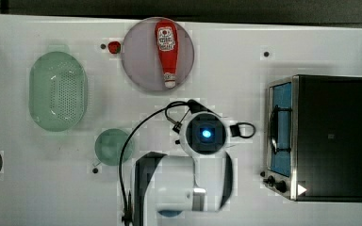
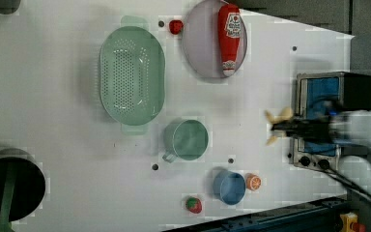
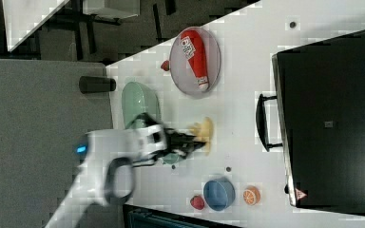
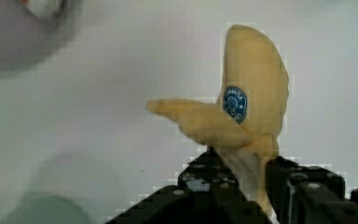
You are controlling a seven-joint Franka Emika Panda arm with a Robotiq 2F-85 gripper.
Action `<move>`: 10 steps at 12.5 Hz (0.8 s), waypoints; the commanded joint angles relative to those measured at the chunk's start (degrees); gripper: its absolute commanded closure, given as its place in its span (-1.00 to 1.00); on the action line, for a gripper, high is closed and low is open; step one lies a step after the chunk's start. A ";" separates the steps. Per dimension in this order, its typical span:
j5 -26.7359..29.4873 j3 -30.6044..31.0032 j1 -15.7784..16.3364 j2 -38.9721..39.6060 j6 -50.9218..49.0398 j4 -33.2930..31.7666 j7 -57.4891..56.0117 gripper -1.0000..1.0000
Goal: Pick Banana and place it in mug.
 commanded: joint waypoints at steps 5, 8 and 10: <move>0.67 7.89 2.21 -13.61 -10.15 5.27 6.03 0.43; 1.13 14.82 3.76 -13.59 -11.78 5.27 18.09 0.43; 1.22 19.88 4.41 -11.89 -11.60 5.31 28.15 0.43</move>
